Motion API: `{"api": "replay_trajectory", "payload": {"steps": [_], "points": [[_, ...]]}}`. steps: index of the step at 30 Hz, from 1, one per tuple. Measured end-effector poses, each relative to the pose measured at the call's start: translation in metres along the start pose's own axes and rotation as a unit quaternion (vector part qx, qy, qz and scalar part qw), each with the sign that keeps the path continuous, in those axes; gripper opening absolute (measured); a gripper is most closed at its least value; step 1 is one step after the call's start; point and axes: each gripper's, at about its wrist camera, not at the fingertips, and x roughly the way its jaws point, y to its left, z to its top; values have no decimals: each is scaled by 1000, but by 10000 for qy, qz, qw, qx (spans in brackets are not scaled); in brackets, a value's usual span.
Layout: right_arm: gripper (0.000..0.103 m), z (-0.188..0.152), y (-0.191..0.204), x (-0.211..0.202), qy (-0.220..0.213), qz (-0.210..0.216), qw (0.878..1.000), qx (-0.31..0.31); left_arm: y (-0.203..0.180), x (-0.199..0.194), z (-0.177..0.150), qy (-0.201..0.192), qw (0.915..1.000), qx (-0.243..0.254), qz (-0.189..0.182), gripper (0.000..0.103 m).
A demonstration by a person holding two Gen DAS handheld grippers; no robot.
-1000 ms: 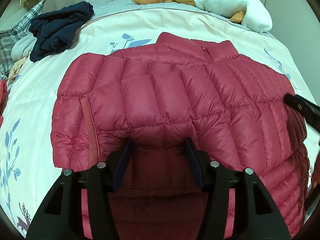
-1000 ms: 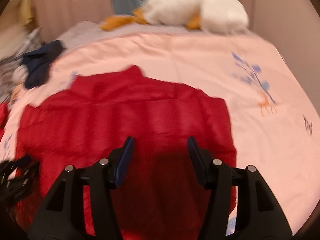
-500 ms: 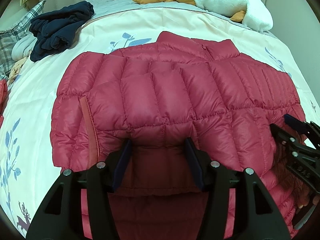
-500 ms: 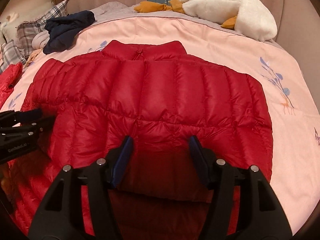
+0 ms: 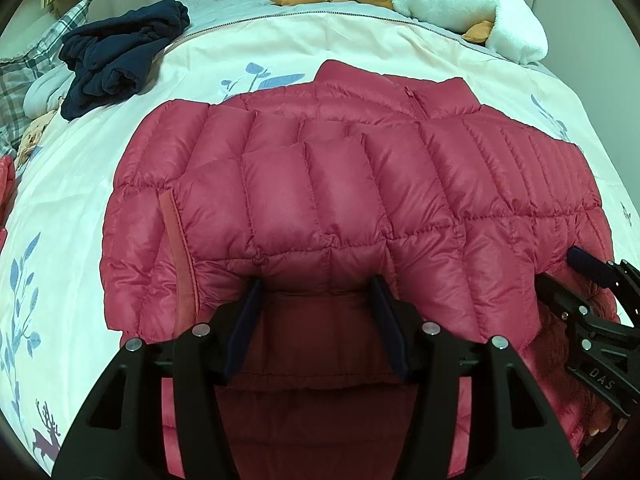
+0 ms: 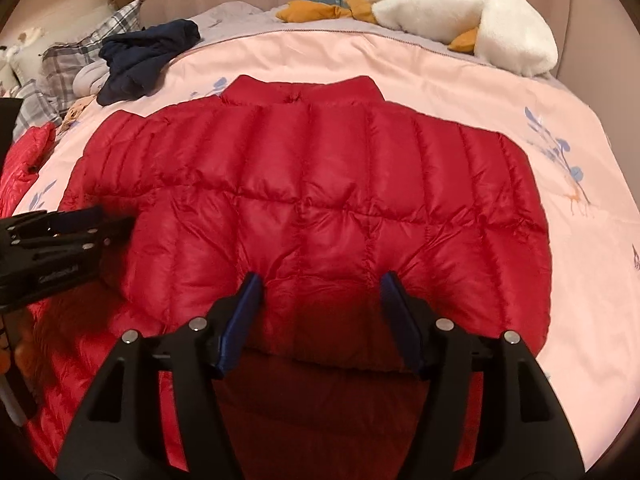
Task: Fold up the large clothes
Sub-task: 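Grasp the jacket hem with both tools and fold it up toward the collar, then open both tools and move them to the side edge of the folded jacket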
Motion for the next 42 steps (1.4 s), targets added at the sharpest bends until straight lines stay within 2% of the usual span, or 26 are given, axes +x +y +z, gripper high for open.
{"api": "replay_trajectory", "payload": {"steps": [6,10,12,19,20,22,27,31,33,35,42], "points": [[66,0,-7,-9,-12,203,9995,251,5,-11,-4,16,9996,-290,15,67],[69,-6,-10,-33,-182,424,9980,426,5,-34,-16,-63,9995,-294,-65,70],[72,-12,-9,-52,-355,449,9977,375,5,-50,-25,-166,9995,-275,-52,76],[84,-51,-12,-119,-781,696,9936,425,7,-101,-66,-377,9989,-202,-164,82],[85,-61,-14,-128,-813,730,9930,450,8,-109,-76,-413,9989,-171,-154,87],[86,-75,-18,-140,-838,738,9923,542,10,-121,-91,-498,9986,-142,-94,90],[88,-127,-38,-167,-782,832,9874,1092,25,-146,-134,-574,9982,-90,136,90],[90,-160,-52,-173,-569,723,9860,1390,35,-160,-160,-545,9981,-132,262,90],[92,-174,-59,-178,-475,725,9843,1536,39,-167,-171,-557,9978,-184,293,96],[94,-185,-67,-182,-431,731,9816,1713,41,-174,-180,-605,9974,-258,291,99],[97,-212,-89,-191,-273,722,9717,2234,38,-186,-199,-626,9972,-362,211,100]]}}
